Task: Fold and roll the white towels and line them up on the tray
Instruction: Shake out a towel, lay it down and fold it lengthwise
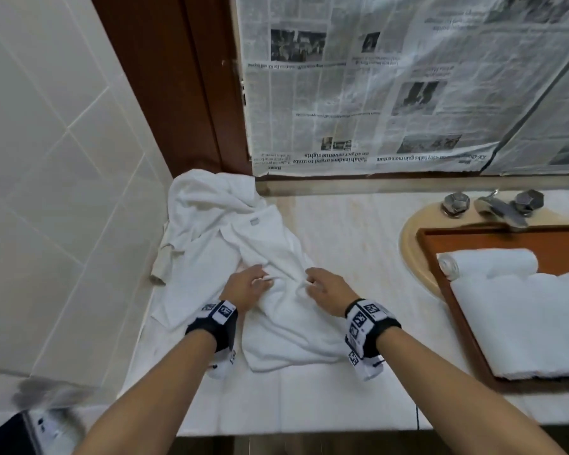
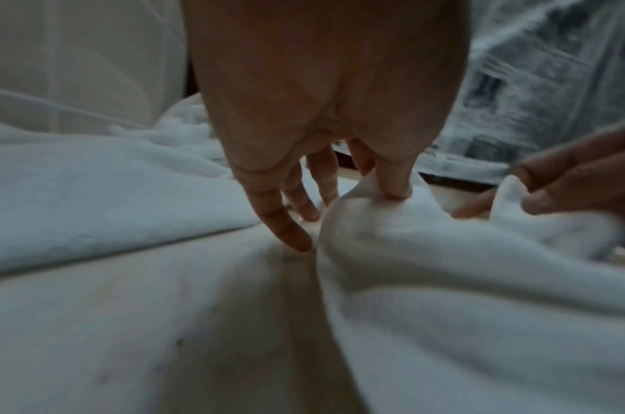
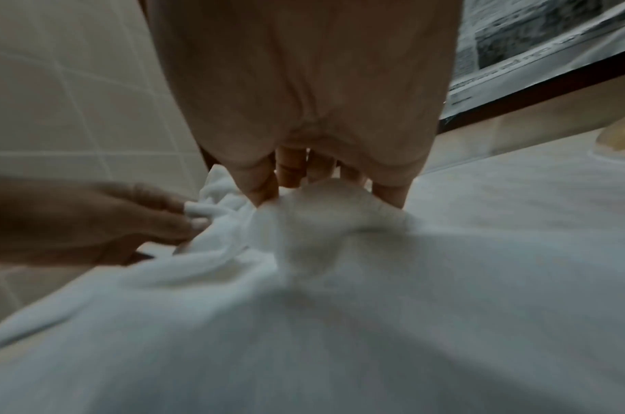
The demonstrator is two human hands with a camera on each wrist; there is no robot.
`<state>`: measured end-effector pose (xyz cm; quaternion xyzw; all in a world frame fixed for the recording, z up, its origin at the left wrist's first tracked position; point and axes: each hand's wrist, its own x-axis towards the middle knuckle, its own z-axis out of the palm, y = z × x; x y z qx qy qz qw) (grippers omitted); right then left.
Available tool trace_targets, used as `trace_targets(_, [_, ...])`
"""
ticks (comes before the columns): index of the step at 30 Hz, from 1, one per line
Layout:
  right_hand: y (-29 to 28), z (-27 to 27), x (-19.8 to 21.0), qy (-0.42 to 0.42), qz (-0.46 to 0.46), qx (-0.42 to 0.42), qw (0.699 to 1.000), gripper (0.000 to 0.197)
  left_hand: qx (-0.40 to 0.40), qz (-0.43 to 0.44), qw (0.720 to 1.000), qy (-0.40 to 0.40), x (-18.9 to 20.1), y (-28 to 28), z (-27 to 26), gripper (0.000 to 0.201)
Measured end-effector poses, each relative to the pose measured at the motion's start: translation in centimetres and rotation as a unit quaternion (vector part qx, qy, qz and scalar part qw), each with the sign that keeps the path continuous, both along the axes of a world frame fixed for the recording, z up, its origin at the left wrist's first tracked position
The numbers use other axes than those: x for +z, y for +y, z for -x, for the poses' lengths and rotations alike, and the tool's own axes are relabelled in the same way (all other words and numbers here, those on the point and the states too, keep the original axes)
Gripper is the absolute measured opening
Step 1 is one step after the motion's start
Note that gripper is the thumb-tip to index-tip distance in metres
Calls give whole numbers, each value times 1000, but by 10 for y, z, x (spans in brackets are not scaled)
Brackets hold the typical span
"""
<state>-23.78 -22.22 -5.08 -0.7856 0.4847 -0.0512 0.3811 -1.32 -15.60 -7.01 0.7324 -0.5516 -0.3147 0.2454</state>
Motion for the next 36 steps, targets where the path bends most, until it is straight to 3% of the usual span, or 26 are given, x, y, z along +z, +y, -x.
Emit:
trace_targets(2, [9,5,-7,26,6,19,999,32,-62,-35,996,-45,-3,3,9,53])
trace_targets(7, [45,41,-30,44,65,63,995,18,-142,-63,982,-109,-10,39,36,40])
trace_targets(13, [109,98,-41,13,48,-17,999,15,-112,-25,993,-35,-17,98,80,30])
trace_targets(20, [181,179,-32,-67,-67,-48,994,14,-100,-44,994,3,-25,162,130,30])
trace_targets(28, [210,214,19,-145,-196,14,970,12,-95,-15,995,38,6,203,161,30])
trace_targets(32, [202,209,32,-205,-152,-21,967,13,-77,2,994,73,22,207,159,36])
trace_targets(36, [169,178,12,-179,-51,-77,980,14,-23,41,997,68,25,184,155,23])
